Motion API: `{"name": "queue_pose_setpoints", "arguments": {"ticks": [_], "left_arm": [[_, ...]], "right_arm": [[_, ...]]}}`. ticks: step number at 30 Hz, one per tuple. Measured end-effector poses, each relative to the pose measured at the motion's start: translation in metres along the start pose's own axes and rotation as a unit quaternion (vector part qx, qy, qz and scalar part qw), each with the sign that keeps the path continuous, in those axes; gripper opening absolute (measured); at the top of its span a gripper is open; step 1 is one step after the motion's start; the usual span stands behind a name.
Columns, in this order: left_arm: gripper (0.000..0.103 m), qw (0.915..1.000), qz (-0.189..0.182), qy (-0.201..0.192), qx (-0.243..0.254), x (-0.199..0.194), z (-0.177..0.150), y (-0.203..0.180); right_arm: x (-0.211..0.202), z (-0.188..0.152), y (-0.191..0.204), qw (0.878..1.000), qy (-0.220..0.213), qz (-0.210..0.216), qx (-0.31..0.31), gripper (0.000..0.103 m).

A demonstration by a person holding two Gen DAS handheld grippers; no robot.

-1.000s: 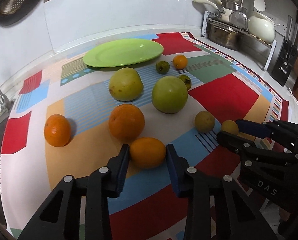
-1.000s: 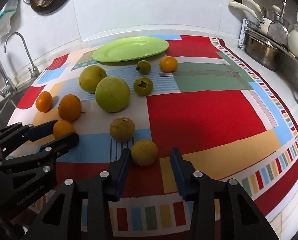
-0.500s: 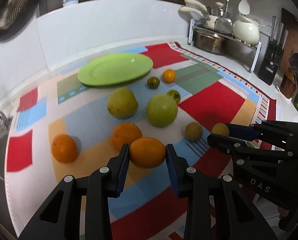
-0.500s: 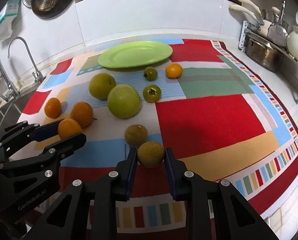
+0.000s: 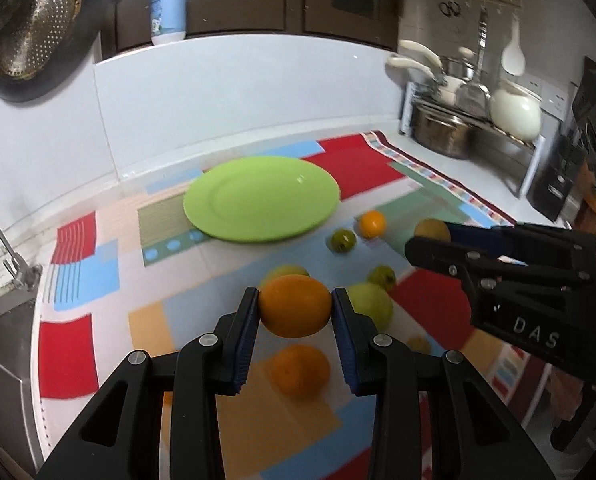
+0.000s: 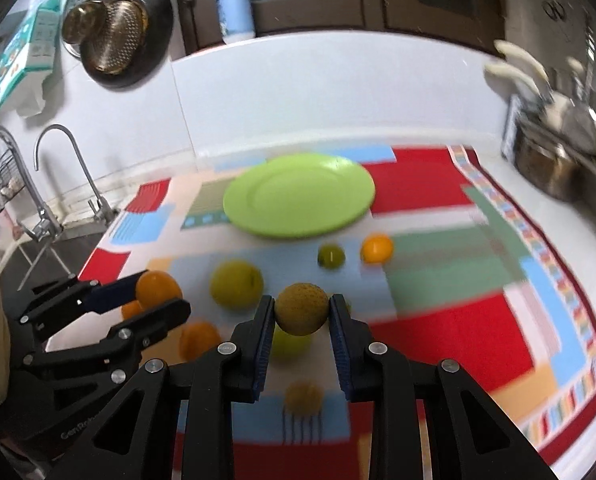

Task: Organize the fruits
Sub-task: 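Carry the orange and kiwi to the green plate and release both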

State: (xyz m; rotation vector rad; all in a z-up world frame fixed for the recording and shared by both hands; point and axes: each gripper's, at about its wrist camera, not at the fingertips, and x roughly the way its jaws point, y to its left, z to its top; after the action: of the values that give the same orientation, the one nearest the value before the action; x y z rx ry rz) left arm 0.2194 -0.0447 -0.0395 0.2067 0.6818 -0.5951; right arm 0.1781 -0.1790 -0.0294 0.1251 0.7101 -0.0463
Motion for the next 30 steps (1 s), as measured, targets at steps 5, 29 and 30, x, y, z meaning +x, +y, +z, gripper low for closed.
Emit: {"name": "queue_pose_setpoints", "arguments": {"ticks": [5,29,30], "left_arm": [[0.036,0.9992,0.025,-0.008,-0.029,0.015,0.027,0.007],[0.036,0.9935,0.045,0.084,-0.062,0.152,0.087,0.054],[0.036,0.9931,0.045,0.089,-0.062,0.157,0.087,0.055]], "right_arm": [[0.016,0.039,-0.009,0.999,-0.016,0.032,-0.032,0.029],[0.17,0.109,-0.038,0.989,0.066,0.112,-0.073,0.029],[0.177,0.107,-0.038,0.988,0.072,0.111,-0.073,0.029]]}}
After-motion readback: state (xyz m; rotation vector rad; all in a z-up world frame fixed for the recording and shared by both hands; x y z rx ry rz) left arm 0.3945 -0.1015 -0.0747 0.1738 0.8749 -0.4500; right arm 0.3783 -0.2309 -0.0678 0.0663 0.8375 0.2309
